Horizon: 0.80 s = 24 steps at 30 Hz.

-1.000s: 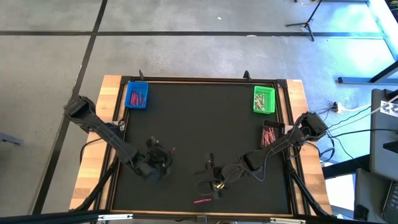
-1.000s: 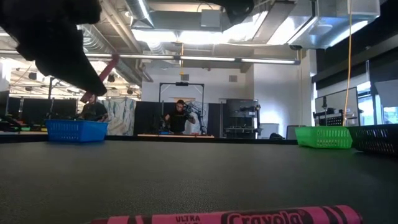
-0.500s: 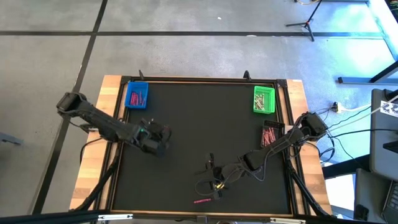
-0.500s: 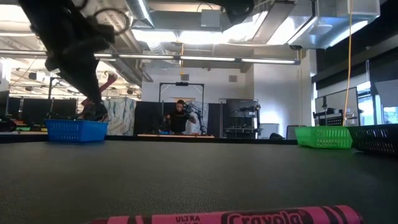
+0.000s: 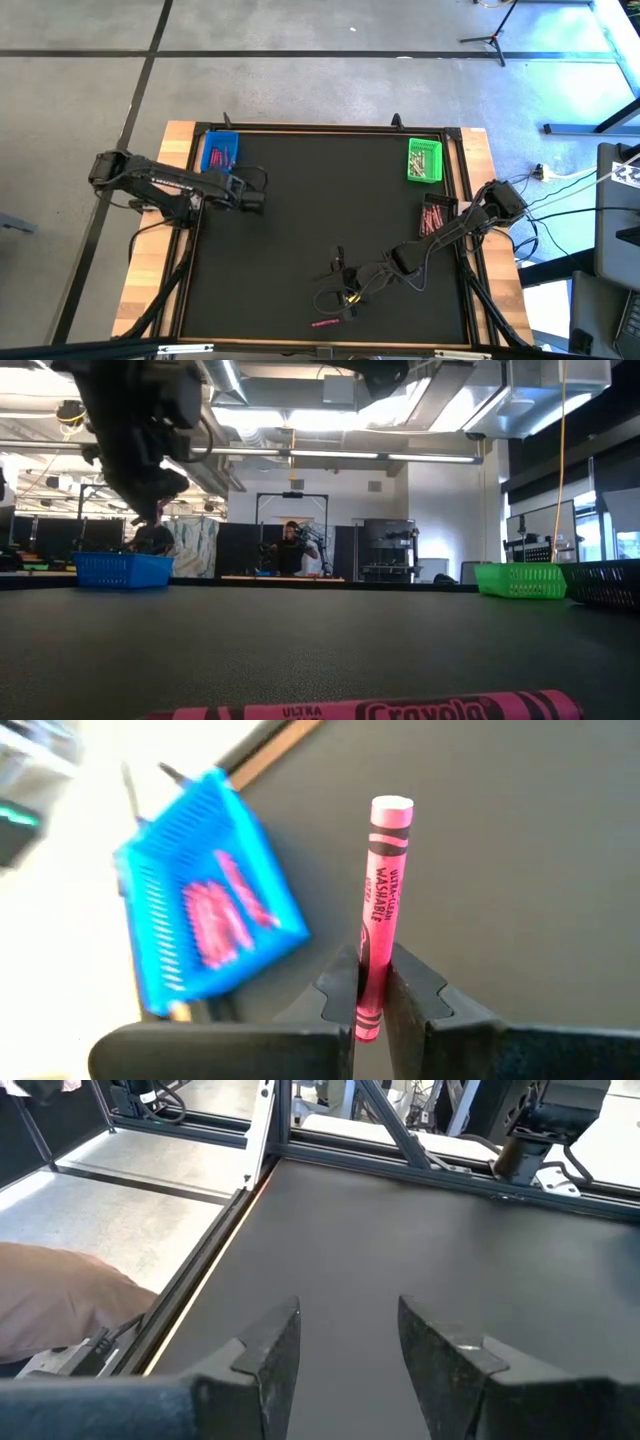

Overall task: Sort crayons
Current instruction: Put the red crayon into the blue bin

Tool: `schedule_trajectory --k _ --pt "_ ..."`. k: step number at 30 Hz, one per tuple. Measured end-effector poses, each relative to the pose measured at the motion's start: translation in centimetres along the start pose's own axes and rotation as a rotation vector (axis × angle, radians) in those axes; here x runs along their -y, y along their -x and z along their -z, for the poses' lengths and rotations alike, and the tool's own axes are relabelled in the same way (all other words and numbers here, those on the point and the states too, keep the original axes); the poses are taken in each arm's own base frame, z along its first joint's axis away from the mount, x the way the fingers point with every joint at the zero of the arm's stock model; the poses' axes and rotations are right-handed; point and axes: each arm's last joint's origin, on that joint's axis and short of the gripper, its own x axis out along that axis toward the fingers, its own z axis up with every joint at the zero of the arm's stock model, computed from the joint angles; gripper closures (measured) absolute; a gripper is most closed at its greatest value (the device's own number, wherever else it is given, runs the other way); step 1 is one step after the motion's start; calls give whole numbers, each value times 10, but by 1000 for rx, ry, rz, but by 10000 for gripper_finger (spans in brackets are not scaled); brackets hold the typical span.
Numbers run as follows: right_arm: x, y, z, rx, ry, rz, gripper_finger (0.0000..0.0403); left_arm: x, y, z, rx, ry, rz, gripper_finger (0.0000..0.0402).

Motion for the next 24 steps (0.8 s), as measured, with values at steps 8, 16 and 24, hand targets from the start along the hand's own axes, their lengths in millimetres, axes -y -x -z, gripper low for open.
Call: schedule_trajectory --k 8,16,24 --pt "0 -1 2 -10 4 3 233 -20 -27 -15 6 29 -173 385" --pt "0 -5 8 -30 37 33 233 -47 -57 -20 -93 105 -318 385" --pt "0 -6 9 -32 39 35 233 -58 -69 -29 -124 91 -344 370"
